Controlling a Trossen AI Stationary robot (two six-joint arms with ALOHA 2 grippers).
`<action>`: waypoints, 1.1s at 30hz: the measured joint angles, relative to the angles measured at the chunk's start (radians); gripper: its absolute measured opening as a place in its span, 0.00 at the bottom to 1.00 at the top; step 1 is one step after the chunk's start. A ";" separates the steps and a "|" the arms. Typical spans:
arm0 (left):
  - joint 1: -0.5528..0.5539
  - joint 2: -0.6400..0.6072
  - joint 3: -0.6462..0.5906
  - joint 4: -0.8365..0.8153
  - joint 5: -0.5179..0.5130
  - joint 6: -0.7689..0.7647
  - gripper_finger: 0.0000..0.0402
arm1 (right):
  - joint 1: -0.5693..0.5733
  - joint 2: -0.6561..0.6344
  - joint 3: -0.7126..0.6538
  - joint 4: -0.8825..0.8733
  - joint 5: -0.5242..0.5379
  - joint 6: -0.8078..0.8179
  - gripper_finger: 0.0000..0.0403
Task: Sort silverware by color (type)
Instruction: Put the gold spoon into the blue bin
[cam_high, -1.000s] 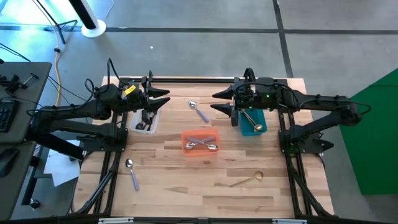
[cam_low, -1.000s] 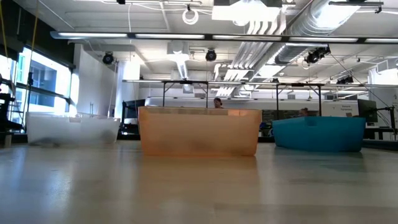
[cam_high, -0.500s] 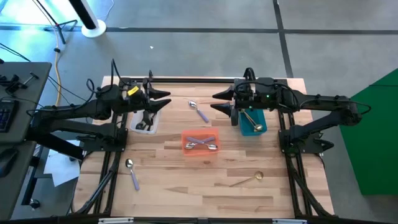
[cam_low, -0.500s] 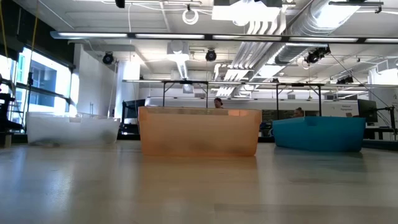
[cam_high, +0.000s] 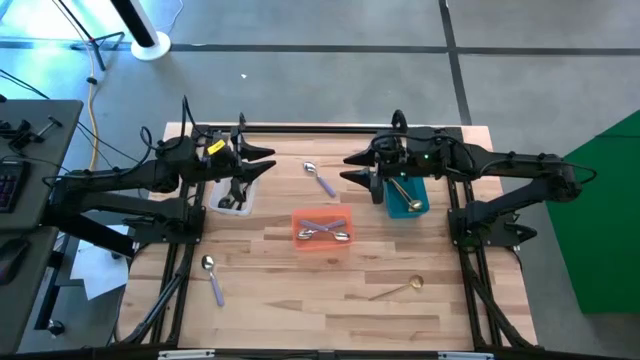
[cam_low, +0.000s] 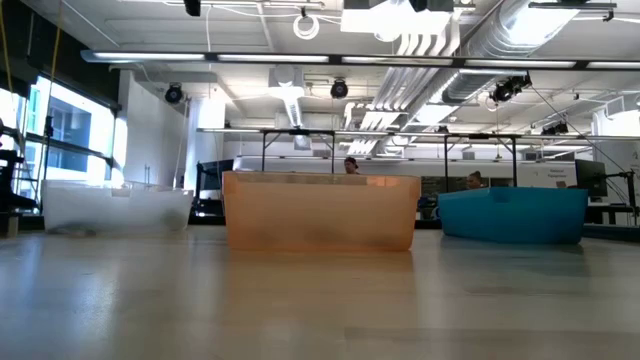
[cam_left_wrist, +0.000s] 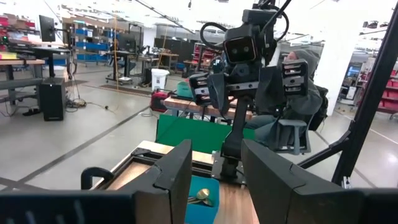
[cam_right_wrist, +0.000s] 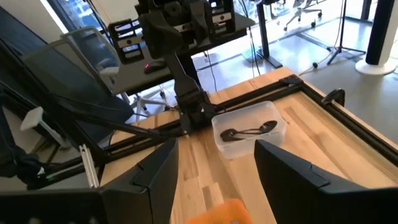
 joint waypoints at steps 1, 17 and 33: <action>0.000 0.000 0.000 0.000 0.000 0.000 0.33 | 0.000 0.000 0.000 -0.001 0.000 0.010 0.49; 0.000 0.000 0.000 0.000 0.000 0.000 0.33 | 0.025 0.000 0.000 -0.292 -0.045 0.321 0.49; 0.000 0.000 0.000 0.000 0.000 0.000 0.33 | 0.355 0.208 0.000 -0.816 -0.045 0.800 0.49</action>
